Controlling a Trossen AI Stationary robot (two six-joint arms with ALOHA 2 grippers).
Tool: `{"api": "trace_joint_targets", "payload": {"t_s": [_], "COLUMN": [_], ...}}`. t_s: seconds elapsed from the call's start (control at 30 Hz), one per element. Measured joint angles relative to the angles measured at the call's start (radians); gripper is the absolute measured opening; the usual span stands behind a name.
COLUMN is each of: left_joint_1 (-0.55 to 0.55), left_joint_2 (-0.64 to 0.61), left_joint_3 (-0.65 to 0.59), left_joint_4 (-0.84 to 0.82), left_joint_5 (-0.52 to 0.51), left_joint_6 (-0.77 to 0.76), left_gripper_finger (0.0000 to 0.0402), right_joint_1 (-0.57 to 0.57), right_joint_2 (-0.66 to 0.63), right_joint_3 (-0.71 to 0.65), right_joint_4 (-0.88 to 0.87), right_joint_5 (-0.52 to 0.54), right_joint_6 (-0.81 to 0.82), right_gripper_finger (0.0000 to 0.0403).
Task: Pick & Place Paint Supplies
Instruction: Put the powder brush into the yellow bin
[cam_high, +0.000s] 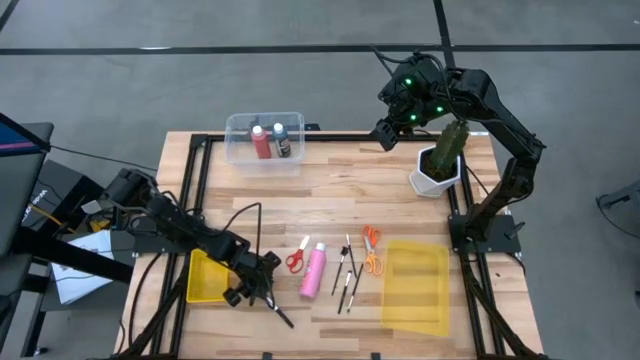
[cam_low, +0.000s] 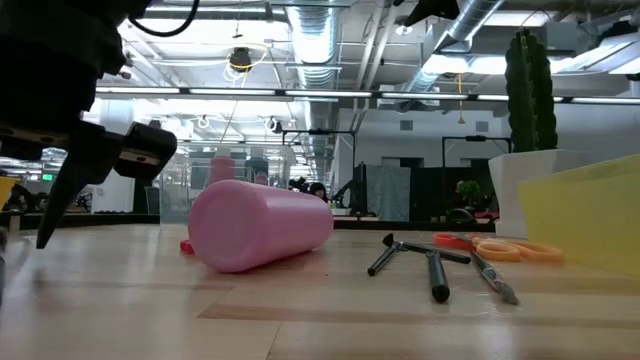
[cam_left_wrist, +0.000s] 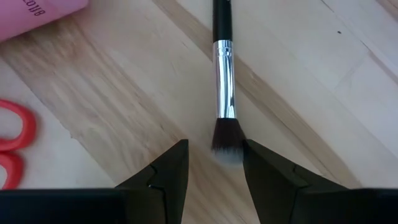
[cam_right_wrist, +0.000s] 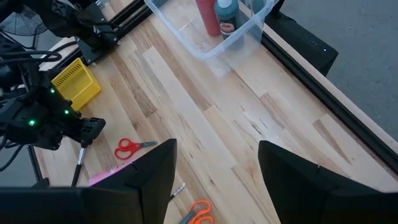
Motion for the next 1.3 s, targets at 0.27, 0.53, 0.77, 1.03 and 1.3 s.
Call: {"api": "trace_joint_targets", "payload": {"t_s": [0.27,0.53,0.77,1.03,1.3], "left_joint_1": [0.0,0.0,0.0,0.0,0.0], "left_joint_2": [0.0,0.0,-0.001,-0.029,-0.159], "left_joint_3": [0.001,0.001,0.001,0.008,0.028], "left_joint_4": [0.007,0.013,0.013,-0.04,-0.223], "left_joint_5": [0.003,0.007,0.007,0.002,-0.064], "left_joint_6": [-0.024,-0.026,-0.045,-0.108,-0.105], "left_gripper_finger": [0.0142,0.0098,0.0016,0.0002,0.0001], "right_joint_1": [0.0,0.0,0.0,0.0,0.0], "right_joint_2": [0.0,0.0,0.0,0.0,0.0], "right_joint_3": [0.0,0.0,0.0,0.0,0.0], "right_joint_4": [-0.003,0.0,0.0,0.001,0.016], "right_joint_5": [-0.003,-0.005,-0.005,-0.005,-0.005], "right_joint_6": [0.0,-0.002,-0.003,-0.003,-0.003], "right_gripper_finger": [0.0223,0.0223,0.0223,0.0223,0.0223]}}
